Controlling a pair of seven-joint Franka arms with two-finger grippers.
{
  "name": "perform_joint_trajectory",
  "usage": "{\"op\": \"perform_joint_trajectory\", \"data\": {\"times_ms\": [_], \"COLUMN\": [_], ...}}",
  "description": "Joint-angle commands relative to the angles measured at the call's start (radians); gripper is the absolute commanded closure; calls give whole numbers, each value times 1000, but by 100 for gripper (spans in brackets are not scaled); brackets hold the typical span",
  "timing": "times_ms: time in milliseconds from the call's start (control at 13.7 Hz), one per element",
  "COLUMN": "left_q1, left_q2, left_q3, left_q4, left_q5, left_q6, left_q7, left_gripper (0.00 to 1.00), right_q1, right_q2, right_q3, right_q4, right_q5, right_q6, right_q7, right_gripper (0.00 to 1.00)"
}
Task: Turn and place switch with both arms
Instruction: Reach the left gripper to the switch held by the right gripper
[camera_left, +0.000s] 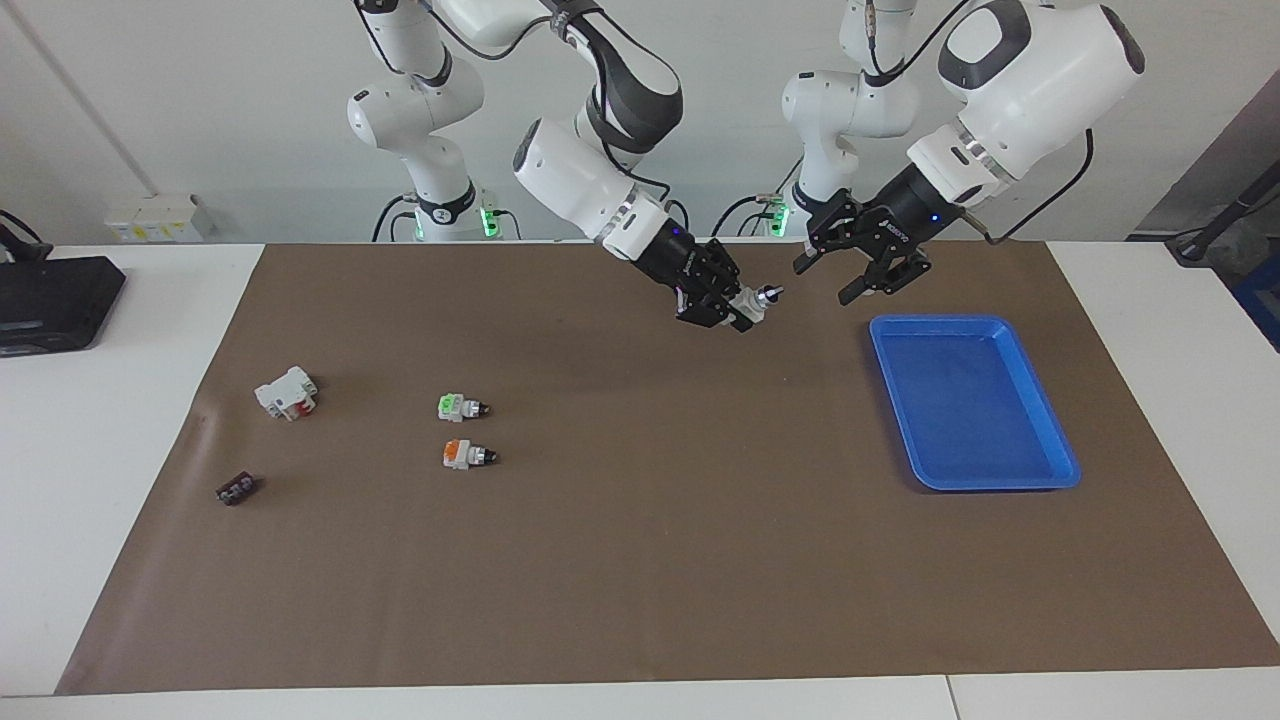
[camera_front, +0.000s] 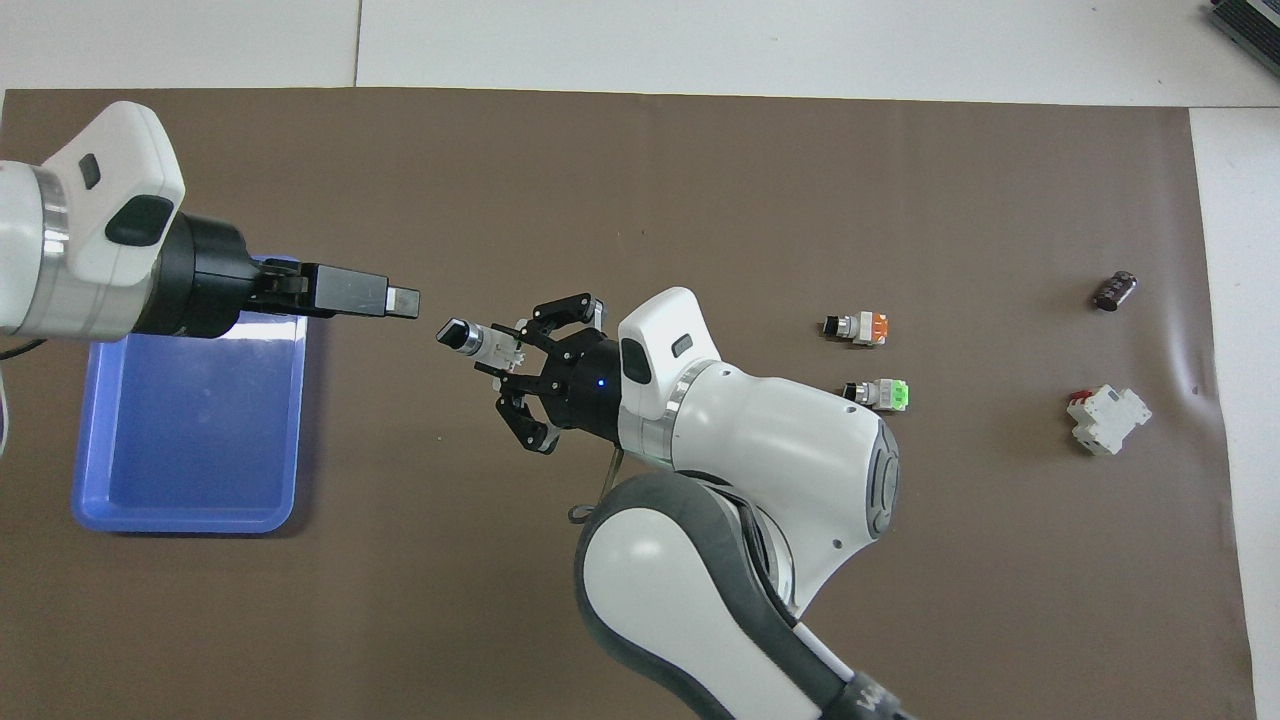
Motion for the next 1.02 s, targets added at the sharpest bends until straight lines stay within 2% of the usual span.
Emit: {"op": "perform_joint_trajectory", "data": {"times_ms": [0,364,946], "left_q1": [-24,-90,-104], "left_q2": [-45,-45,-54], "left_q3": [10,10,12], "left_q4": [-60,-74,-129], "left_q5": [-14,-13,-13], "left_q6": [37,100,142], "left_q7": [91,116,193], "left_gripper": [35,56,62], "right_q1": [5,7,22], "right_q2": [2,2,2], "right_q3": [2,2,2], "right_q4": [1,1,-2], "right_q5": [22,22,22], "right_q6": [25,35,46], "right_q7": [9,8,14], "right_gripper": [100,100,100]}}
